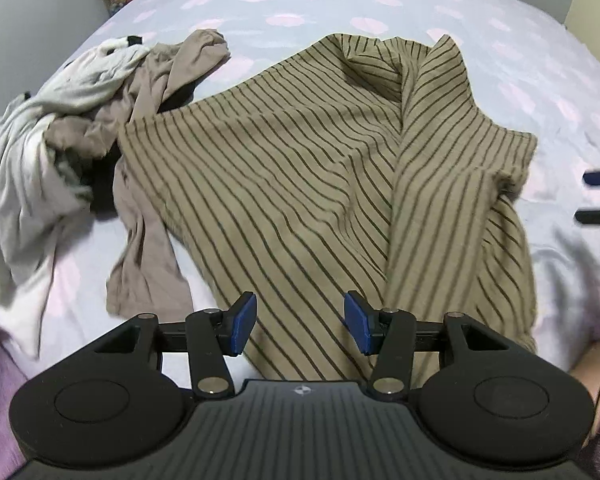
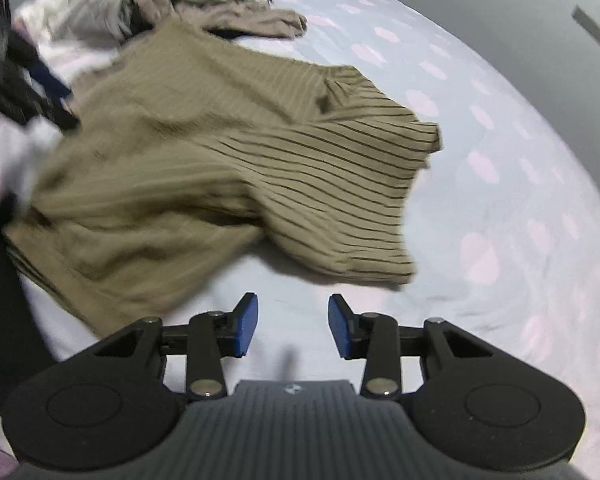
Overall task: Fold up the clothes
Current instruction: 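Open both grippers and release the striped garment's waistband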
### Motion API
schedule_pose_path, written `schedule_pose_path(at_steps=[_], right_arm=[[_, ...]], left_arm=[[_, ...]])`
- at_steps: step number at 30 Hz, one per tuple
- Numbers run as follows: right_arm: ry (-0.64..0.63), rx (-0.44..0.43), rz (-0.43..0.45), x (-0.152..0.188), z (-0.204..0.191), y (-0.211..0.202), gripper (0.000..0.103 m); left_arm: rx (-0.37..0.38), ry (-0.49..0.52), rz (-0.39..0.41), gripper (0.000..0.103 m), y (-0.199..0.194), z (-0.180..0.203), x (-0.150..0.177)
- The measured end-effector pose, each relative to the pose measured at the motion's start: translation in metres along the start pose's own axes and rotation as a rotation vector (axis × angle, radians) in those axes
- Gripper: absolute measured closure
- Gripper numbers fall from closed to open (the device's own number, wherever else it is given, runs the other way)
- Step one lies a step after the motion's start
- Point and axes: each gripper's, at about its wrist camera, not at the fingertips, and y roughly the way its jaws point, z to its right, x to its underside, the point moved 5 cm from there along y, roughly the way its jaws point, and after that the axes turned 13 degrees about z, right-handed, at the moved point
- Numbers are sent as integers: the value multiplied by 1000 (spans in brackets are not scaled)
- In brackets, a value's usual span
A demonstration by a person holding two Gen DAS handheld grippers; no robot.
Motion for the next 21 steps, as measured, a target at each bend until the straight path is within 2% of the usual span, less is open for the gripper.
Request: schedule_pose_path(at_steps=[5,10,16,18,19,20,21], right_arm=[[-226,48,-40,11,20,32,61],[-481,28,-55,18,21,64,60],[-588,-18,-65,20,21,94,62],[-606,-19,-56,19,20,98,79],[-605,-17,-57,17,21,99,93],[-605,-15,-59,15,21,100,99],[-605,-11,-58,12,22,100,100]], left_arm=[[-17,37,-26,56,25,-6,-12],[-25,38,-52,56,47,-15,-20],[-32,-4,-56,56,60,-27,-23],[-31,-10,-56,56,61,-30,-23],[-30,-11,-57,56,62,-31,-23],[-30,-12,-57,56,62,-32,-23],[-30,-14,-58,56,63,-33,-24]])
